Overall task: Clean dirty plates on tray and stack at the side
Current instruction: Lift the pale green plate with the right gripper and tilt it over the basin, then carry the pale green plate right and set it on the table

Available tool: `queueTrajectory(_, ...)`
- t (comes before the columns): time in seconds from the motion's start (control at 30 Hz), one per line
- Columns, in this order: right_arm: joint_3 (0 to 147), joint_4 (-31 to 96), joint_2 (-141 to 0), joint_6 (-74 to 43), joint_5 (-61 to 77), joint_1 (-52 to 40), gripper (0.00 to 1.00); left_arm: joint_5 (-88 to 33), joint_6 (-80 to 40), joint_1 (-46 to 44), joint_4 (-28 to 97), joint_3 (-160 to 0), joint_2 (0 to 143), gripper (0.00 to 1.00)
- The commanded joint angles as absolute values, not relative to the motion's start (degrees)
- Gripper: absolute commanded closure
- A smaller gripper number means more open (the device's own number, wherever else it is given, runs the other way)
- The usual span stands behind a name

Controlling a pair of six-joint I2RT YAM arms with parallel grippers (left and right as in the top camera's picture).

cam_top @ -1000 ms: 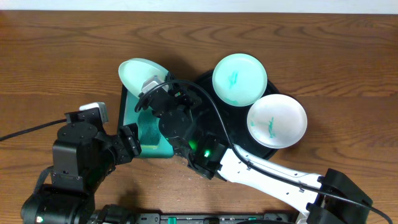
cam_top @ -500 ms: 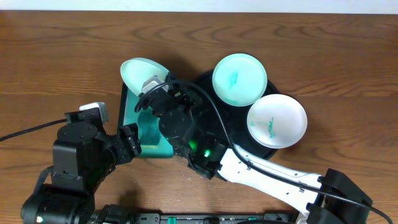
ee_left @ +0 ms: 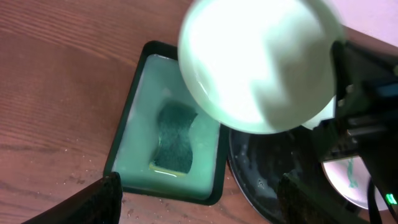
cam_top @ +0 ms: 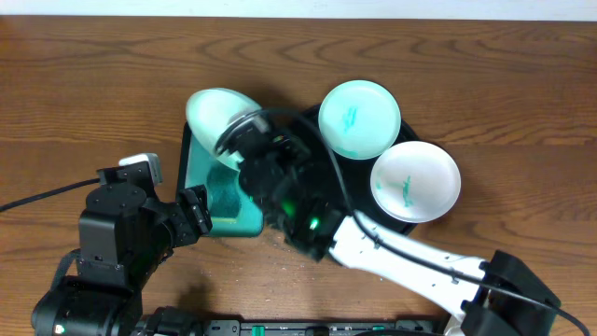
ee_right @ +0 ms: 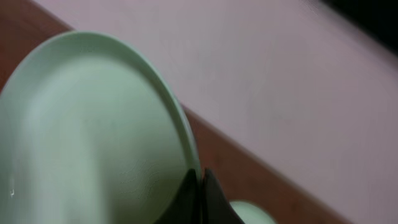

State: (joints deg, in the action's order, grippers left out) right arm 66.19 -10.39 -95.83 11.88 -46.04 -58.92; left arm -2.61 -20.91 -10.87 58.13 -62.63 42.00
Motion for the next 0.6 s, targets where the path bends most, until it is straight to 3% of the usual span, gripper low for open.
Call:
queueTrajectory(0.0, 66.52, 0.27, -94.89, -17.82, -35.22, -51.72, 0.99, -1.89, -20.60, -10.52, 58.26, -63.61, 42.13, 0.20)
queueTrajectory(0.07, 66.54, 5.32, -94.80, -24.49, -21.39, -47.51, 0.99, -1.89, -20.60, -10.52, 58.26, -63.61, 42.13, 0.20)
queueTrajectory(0.27, 66.57, 10.66, -90.04, -25.43, 15.73, -33.08, 0.99, -1.89, -20.60, -10.52, 58.26, -63.61, 42.13, 0.20)
queueTrajectory(0.57, 66.70, 35.16, -80.36, -31.68, 15.29, 1.37, 0.99, -1.89, -20.60, -10.52, 58.26, -63.61, 42.13, 0.20)
